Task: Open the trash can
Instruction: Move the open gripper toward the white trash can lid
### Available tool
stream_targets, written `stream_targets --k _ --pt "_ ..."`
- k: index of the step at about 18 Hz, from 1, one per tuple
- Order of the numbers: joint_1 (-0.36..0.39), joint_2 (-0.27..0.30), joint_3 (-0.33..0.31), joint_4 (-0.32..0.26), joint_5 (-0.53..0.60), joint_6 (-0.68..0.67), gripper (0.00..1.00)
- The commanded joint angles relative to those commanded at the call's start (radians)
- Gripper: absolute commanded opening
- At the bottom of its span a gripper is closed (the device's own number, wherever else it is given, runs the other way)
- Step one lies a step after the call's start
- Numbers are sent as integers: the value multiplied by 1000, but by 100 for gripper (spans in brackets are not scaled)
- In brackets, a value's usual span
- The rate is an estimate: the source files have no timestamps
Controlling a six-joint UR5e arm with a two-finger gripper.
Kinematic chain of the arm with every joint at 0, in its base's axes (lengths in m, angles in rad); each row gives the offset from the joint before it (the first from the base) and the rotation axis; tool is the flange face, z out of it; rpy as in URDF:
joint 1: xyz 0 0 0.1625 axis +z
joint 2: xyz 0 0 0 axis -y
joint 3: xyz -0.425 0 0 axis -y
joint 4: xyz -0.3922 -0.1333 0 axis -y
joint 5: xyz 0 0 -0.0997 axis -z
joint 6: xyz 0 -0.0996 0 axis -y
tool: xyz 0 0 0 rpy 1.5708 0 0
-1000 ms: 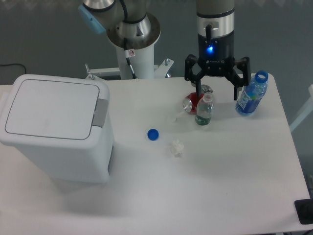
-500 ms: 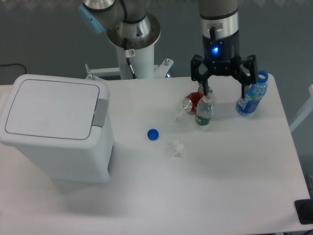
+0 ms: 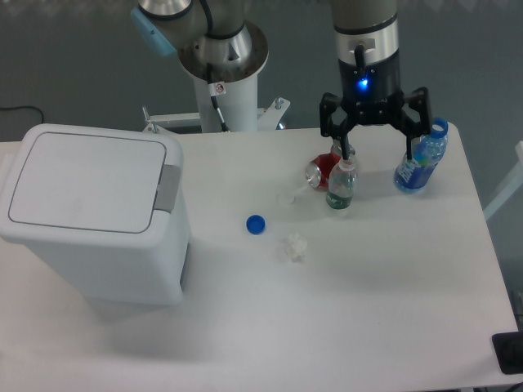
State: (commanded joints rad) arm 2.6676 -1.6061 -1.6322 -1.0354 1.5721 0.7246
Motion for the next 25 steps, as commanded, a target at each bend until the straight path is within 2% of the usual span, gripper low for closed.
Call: stream_targets --k 3,8,11,14,19,21,25 --pt "-41 -11 3 -3 77 -111 100" --pt "-83 -23 15 -3 75 -192 100" --pt "-116 -34 23 -2 59 -292 100" --pt "-161 -43 25 -2 28 -379 100" --pt "-166 -48 41 -6 -98 -529 100" --pt "-167 -48 41 -9 -107 -539 100" --pt "-167 -49 40 -35 -199 -580 100"
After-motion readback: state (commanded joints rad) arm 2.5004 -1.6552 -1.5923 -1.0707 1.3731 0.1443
